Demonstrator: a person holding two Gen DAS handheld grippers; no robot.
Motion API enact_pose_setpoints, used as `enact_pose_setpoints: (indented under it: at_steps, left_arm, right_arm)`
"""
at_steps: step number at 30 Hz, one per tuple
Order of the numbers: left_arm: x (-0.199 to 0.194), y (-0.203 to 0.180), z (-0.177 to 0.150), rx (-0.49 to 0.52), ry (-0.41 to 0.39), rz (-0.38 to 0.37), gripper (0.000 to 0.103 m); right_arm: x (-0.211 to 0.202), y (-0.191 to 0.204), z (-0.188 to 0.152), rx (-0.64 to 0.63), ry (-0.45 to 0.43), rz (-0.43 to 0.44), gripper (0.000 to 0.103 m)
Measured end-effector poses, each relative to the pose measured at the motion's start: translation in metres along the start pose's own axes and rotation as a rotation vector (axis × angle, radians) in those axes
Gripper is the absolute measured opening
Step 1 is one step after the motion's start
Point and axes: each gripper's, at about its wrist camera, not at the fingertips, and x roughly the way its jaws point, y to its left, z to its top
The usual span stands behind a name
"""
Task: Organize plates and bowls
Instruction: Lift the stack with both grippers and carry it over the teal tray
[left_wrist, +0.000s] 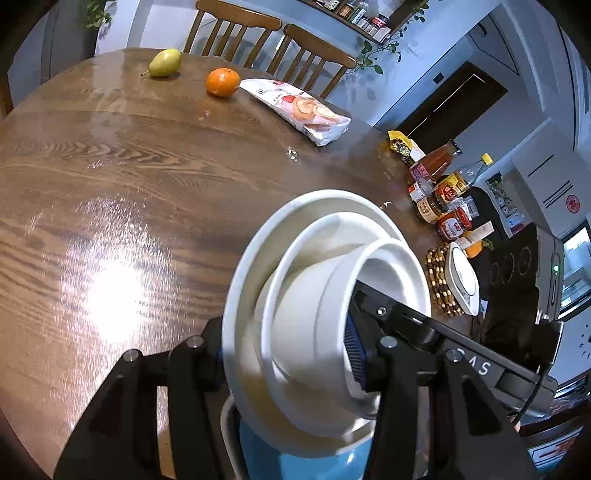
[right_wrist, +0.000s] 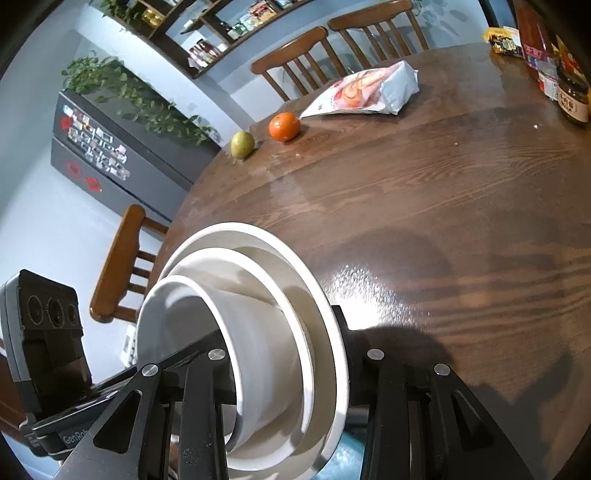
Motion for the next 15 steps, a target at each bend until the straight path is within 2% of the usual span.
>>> enact_pose_setpoints:
  at_steps: [15]
  left_arm:
    - [-0.026,0.001,-0.048,-0.026,0.023,-0.054,0.047]
  right_arm:
    - [-0.025,0.018,-0.042,-0.039,-0.011,-0.05,0.039]
